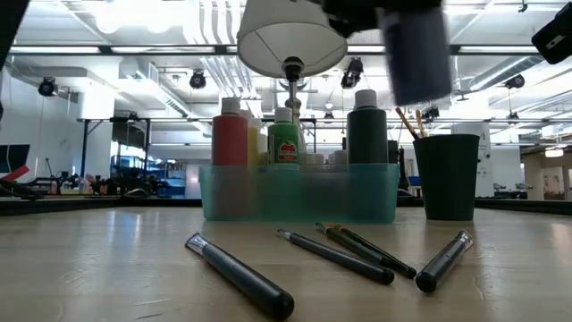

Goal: Pick & Place Paint Supplies
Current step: Move the blue paint bottle to the right

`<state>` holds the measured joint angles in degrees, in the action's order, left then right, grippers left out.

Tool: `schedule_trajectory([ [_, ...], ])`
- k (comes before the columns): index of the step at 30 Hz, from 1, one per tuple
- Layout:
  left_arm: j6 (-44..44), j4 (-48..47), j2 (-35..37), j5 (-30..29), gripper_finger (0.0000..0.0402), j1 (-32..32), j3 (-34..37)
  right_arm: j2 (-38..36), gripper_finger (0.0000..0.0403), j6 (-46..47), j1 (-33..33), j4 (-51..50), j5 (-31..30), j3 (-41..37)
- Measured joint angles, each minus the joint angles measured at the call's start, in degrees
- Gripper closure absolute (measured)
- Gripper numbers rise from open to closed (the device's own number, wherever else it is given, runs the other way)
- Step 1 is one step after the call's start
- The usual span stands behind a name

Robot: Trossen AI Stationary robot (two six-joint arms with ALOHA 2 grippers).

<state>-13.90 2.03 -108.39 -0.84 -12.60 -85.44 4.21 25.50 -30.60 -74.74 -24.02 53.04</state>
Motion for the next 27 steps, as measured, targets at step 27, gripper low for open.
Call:
schedule_trajectory([
  [27, 9.04, -1.10, -11.79, -1.26, 0.0211, 0.24, -6.74, 0.01, 0.0394, 0.00, 0.01, 0.00, 0.01, -0.02],
])
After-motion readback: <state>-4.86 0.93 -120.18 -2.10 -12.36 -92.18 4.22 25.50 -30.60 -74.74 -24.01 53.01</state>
